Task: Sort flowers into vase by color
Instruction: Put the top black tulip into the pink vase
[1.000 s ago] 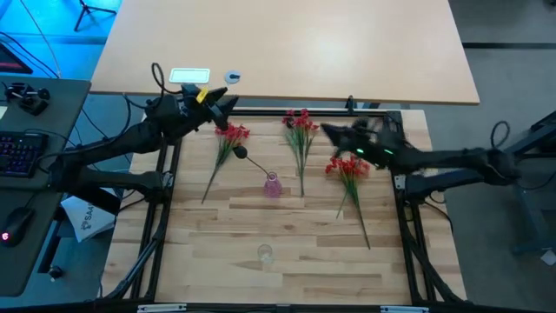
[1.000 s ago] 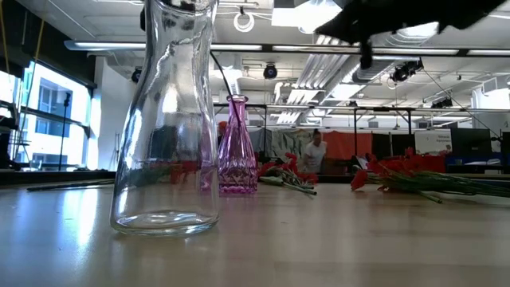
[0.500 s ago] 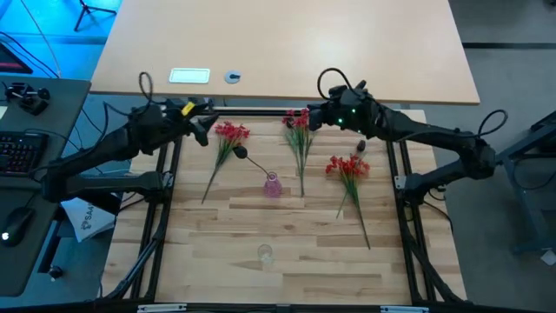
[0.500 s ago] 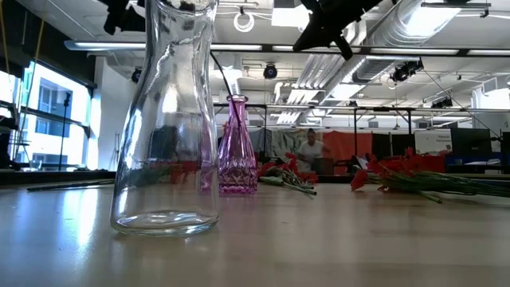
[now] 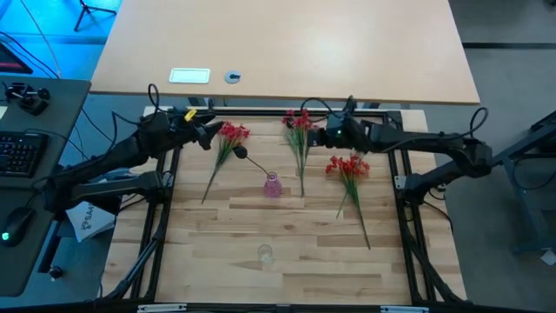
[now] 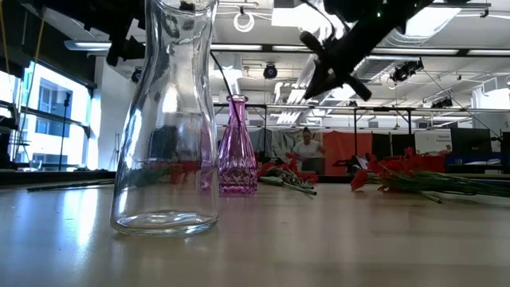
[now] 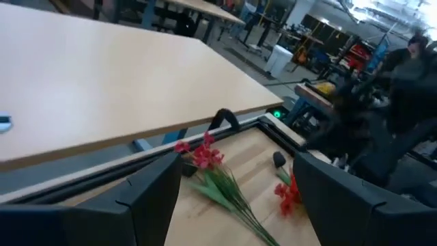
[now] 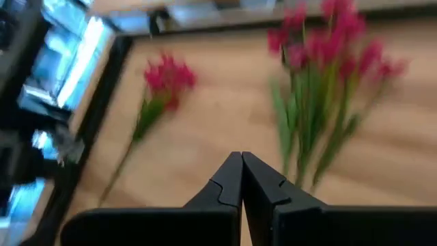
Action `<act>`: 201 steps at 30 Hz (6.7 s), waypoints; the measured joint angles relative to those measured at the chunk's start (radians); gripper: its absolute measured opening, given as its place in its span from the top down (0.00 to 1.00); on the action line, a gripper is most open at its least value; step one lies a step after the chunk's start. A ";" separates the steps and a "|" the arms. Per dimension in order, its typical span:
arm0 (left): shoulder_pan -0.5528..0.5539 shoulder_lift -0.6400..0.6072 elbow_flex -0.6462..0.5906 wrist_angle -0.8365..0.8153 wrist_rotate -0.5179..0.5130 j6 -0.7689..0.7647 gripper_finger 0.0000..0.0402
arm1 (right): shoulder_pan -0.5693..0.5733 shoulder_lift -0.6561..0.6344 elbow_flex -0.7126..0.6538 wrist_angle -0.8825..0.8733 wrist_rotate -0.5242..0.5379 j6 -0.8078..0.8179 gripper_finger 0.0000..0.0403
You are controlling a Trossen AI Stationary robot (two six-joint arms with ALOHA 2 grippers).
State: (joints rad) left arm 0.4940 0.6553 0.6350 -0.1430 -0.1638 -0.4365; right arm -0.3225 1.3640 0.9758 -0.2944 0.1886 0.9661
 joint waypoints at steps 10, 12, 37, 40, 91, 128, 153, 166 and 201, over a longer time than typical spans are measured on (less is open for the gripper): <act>0.057 -0.001 0.002 0.135 -0.003 -0.046 0.33 | -0.038 0.213 0.118 -0.014 -0.225 -0.215 0.98; 0.057 -0.001 0.002 0.141 -0.003 -0.059 0.33 | -0.029 0.270 0.168 -0.034 -0.238 -0.266 0.95; 0.056 -0.001 0.002 0.136 0.006 -0.084 0.33 | -0.068 0.713 0.497 -0.345 -0.158 -0.338 0.55; 0.056 -0.001 0.002 0.131 0.005 -0.084 0.33 | -0.066 0.720 0.497 -0.344 -0.129 -0.337 0.55; 0.056 -0.001 0.002 0.118 0.008 -0.084 0.33 | -0.052 0.742 0.450 -0.291 -0.103 -0.207 0.63; 0.056 -0.004 0.002 0.152 0.008 -0.087 0.33 | -0.040 0.694 0.444 -0.233 0.007 -0.409 0.99; 0.057 -0.126 0.101 0.115 -0.033 0.071 0.33 | 0.068 0.255 0.413 0.570 -0.242 -0.698 1.00; 0.056 -0.126 0.101 0.110 -0.075 0.046 0.33 | 0.123 -0.062 -0.199 1.240 -0.204 -0.552 1.00; 0.056 -0.114 0.100 0.110 -0.128 -0.041 0.33 | 0.248 0.325 -0.036 1.460 -0.230 -0.928 1.00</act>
State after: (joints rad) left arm 0.5499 0.5411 0.7349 -0.0334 -0.2920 -0.4776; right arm -0.0740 1.6893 0.9394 1.1659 -0.0416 0.0379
